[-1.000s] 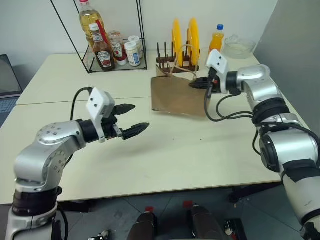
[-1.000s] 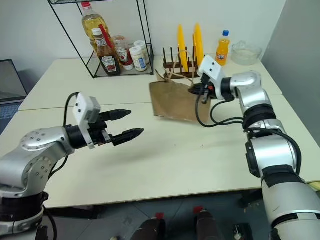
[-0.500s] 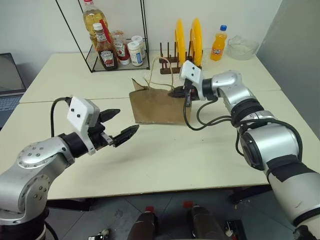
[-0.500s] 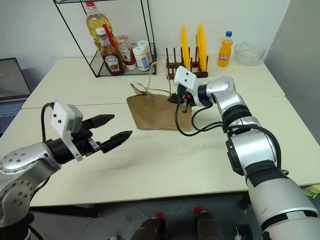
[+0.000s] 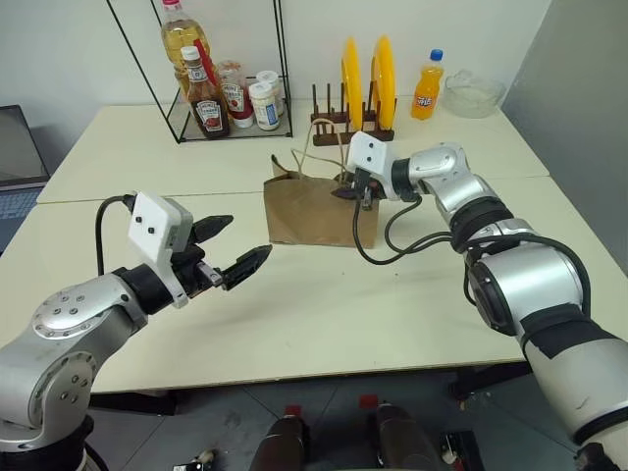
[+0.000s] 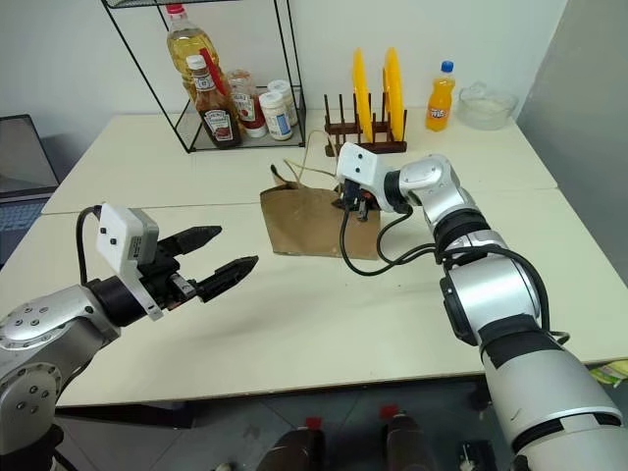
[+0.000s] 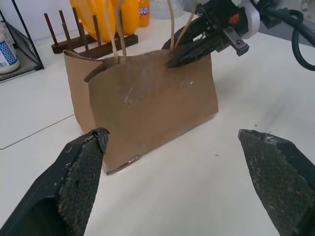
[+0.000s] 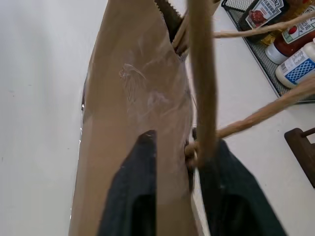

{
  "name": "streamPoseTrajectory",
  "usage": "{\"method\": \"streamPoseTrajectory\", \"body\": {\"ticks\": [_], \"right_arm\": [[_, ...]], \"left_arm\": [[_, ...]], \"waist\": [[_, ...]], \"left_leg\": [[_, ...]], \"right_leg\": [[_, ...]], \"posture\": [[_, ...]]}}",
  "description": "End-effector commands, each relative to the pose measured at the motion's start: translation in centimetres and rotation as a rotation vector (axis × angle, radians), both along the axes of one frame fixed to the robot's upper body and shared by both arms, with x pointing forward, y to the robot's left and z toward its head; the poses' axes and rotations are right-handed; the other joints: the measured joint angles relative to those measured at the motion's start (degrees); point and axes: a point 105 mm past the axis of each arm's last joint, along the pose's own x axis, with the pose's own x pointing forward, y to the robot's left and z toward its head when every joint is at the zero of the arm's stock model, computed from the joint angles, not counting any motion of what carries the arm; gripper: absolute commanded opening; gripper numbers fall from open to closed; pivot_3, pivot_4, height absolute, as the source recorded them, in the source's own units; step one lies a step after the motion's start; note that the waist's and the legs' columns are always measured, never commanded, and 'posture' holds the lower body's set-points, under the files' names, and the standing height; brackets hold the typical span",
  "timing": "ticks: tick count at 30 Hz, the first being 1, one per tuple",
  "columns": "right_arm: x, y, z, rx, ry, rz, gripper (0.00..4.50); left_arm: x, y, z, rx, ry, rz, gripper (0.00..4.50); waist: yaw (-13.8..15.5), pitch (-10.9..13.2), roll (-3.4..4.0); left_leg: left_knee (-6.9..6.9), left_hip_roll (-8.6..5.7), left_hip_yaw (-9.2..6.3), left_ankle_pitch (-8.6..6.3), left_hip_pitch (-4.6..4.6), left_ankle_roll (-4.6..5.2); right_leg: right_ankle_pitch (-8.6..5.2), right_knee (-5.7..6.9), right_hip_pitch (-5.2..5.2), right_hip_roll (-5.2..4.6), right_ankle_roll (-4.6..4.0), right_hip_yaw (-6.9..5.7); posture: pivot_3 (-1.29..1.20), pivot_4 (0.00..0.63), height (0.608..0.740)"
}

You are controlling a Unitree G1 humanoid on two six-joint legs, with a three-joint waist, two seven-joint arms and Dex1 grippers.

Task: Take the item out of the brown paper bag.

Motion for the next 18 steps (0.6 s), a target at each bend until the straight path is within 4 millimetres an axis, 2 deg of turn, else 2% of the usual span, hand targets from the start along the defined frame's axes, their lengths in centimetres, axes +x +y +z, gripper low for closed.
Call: {"method": "streamPoseTrajectory", "body": {"ticks": [1,6,7,10,12,16,18], "right_arm": [[0.1,0.3,1.5,-0.031,-0.06,0.013,2.4],[-0.2,-0.3,2.7,-0.02,-0.038,0.04,4.24],[-0.4,-0.9,3.2,0.0,-0.021,0.054,4.46],[-1.1,-2.5,4.6,0.084,0.027,0.092,4.46],[-1.3,-3.6,5.4,0.159,0.041,0.088,4.46],[-1.8,-5.9,6.2,0.346,0.035,-0.03,4.46],[-3.1,-6.9,5.2,0.399,-0.018,-0.125,4.46]], "left_arm": [[0.1,-0.5,0.7,0.007,-0.04,-0.027,4.5],[0.1,-0.7,1.0,0.016,-0.034,-0.066,4.5],[0.1,-0.3,1.3,0.015,-0.028,-0.075,4.5],[0.6,0.9,2.7,-0.004,-0.022,-0.092,4.5],[1.7,2.0,3.5,-0.01,-0.035,-0.081,4.5],[5.8,4.4,5.3,-0.024,-0.101,-0.003,4.5],[8.8,4.9,5.9,0.023,-0.147,0.037,4.5]], "waist": [[0.0,0.0,0.0],[0.0,0.0,0.0],[0.0,0.0,0.0],[0.2,0.0,0.0],[0.3,0.0,0.0],[0.7,0.0,-0.03],[1.5,0.0,-0.04]], "left_leg": [[0.0,0.0,0.0,0.0,0.0,0.0],[0.0,0.0,0.0,0.0,0.0,0.0],[0.0,0.0,-0.01,0.0,0.0,0.0],[0.0,0.0,-0.04,0.0,-0.01,0.0],[0.01,-0.02,-0.06,0.0,-0.01,0.01],[0.01,0.0,-0.13,0.0,0.04,0.01],[0.0,0.0,-0.16,0.0,0.03,0.0]], "right_leg": [[0.0,0.0,0.0,0.0,0.0,0.0],[0.0,0.0,0.0,0.0,0.0,0.0],[0.0,0.0,0.0,0.0,0.0,0.0],[0.0,-0.01,0.03,0.0,0.0,-0.05],[0.0,-0.04,0.06,0.01,0.0,-0.08],[0.0,-0.04,0.15,0.0,0.0,-0.16],[0.0,-0.04,0.14,0.0,0.0,-0.19]], "posture": [[0.0,0.15,0.74],[0.0,0.15,0.74],[0.0,0.15,0.74],[0.0,0.15,0.74],[0.0,0.15,0.74],[0.0,0.15,0.74],[0.0,0.15,0.74]]}}
